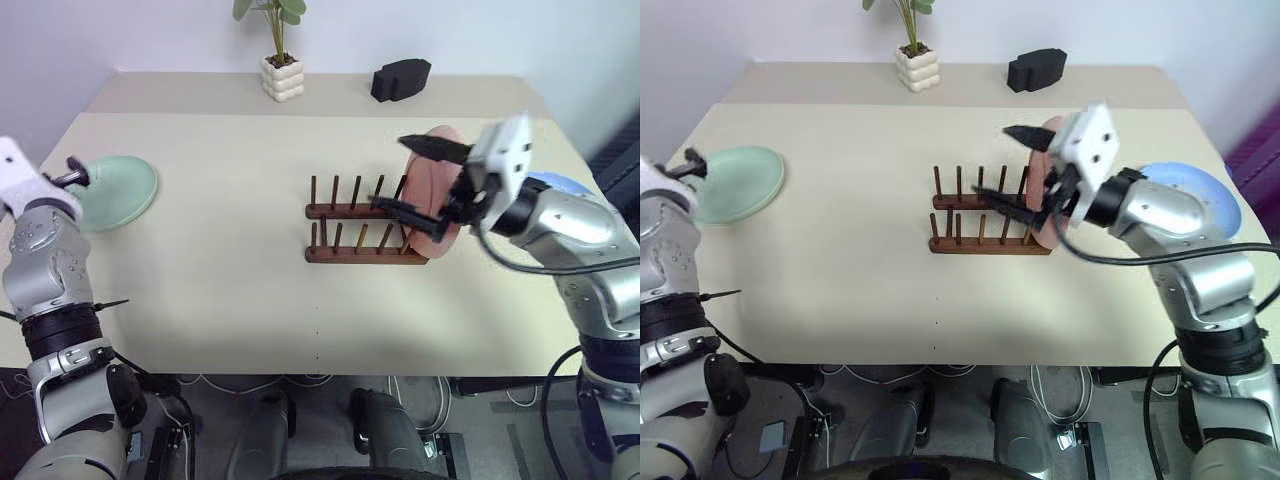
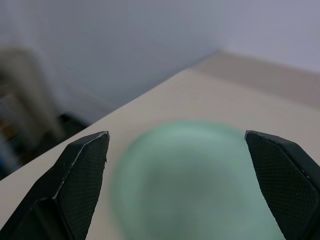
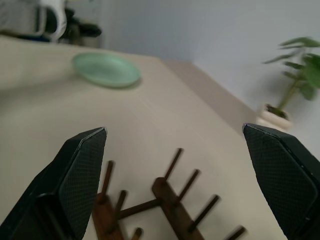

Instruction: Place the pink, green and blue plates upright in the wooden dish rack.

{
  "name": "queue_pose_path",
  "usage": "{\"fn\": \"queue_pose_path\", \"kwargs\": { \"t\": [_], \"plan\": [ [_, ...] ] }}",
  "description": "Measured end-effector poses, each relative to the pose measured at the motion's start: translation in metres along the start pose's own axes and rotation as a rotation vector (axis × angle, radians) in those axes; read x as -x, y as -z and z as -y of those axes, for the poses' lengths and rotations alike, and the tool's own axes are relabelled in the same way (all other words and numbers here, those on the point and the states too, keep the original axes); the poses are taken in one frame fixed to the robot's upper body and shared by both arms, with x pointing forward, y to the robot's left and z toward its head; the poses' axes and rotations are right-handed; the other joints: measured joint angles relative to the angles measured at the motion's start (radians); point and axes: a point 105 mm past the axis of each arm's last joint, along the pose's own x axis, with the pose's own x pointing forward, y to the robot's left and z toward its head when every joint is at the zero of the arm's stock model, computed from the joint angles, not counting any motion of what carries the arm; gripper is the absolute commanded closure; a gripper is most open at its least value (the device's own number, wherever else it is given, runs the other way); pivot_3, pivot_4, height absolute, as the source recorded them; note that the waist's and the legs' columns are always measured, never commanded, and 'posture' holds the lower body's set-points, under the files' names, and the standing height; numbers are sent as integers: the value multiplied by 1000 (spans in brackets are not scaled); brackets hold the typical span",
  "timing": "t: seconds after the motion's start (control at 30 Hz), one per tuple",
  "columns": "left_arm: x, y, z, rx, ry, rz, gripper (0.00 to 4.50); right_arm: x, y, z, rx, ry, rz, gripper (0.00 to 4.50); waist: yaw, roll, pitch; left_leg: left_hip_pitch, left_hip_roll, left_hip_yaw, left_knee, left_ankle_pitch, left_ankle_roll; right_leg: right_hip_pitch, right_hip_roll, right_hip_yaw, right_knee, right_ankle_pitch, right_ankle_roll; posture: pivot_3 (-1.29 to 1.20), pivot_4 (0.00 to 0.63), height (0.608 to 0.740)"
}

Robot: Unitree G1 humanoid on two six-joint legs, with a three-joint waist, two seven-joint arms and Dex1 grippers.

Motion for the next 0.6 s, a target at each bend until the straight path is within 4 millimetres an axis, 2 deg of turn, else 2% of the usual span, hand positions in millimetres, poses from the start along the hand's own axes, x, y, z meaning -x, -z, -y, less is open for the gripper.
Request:
{"fn": "queue_pose_path", "kwargs": {
  "t": [0.17,0.3,0.37,0.47,0.6],
  "plan": [
    [-5,33,-9,23,-53,-171,0,-23,0,-22,66,-92,19,71,-2,-1,0,0,0,-1,0,0,-1,0,0,0,0,0,0,0,150,739],
    [-8,56,-3,73,-47,-307,0,-34,4,-38,74,-147,24,71,-3,-1,0,0,0,-1,0,1,-1,0,0,-1,1,0,0,0,150,739],
    [-9,62,0,95,-46,-340,0,-35,3,-39,80,-146,29,71,-3,-1,-1,0,0,-1,0,1,-1,0,0,-1,1,0,0,0,150,739],
    [-11,67,-1,137,-56,-373,853,-36,4,-39,91,-144,23,14,-4,-1,-1,0,0,-1,0,1,-2,0,0,-1,1,0,0,0,150,739],
    [-13,67,1,189,-55,-369,2831,-35,7,-39,86,-139,15,14,-4,-1,-1,0,0,-1,0,1,-2,-1,0,-1,1,0,0,0,150,739]
  ]
}}
